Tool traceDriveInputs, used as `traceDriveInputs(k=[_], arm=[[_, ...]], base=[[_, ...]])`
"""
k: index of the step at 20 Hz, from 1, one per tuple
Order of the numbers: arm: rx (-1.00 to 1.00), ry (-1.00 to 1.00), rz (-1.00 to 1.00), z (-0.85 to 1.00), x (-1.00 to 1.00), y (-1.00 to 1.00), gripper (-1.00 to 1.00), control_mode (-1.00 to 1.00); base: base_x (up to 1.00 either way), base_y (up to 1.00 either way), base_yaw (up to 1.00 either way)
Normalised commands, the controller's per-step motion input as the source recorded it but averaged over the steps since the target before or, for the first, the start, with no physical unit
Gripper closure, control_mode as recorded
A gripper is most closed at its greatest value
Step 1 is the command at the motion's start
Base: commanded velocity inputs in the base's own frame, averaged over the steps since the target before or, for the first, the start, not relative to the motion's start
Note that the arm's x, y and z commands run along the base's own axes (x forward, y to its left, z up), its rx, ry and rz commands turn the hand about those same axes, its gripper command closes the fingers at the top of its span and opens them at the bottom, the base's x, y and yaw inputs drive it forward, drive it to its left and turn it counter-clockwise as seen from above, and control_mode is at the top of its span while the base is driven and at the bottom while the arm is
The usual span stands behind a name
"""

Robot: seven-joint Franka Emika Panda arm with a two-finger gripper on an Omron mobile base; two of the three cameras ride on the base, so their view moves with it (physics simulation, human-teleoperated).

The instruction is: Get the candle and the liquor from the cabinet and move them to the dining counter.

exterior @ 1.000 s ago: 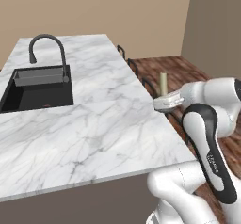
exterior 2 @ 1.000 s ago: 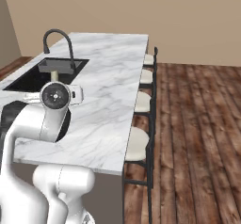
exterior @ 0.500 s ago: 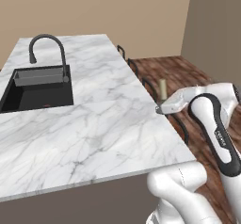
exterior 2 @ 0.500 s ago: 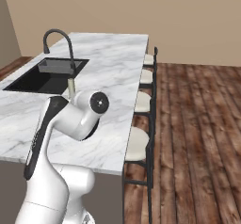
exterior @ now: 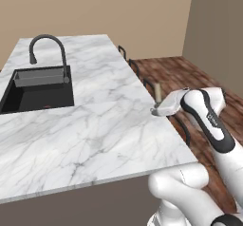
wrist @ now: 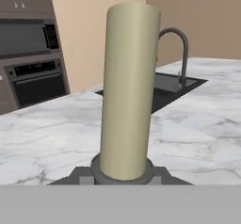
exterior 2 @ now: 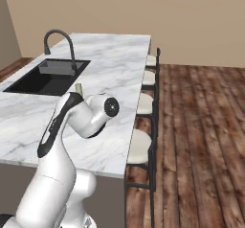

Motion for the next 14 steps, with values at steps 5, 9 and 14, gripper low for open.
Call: traceDriveInputs(k=[5, 9, 14], arm=[[0.0, 0.0, 0.05, -0.42, 0.49, 0.0, 1.0, -1.0], [0.02, 0.0, 0.07, -0.41, 0.46, 0.0, 1.0, -1.0], [0.08, -0.01, 0.1, -0.37, 0.37, 0.0, 1.0, -1.0]], base=[[0.0, 0.0, 0.0], [0.0, 0.0, 0.0], [0.0, 0.0, 0.0]])
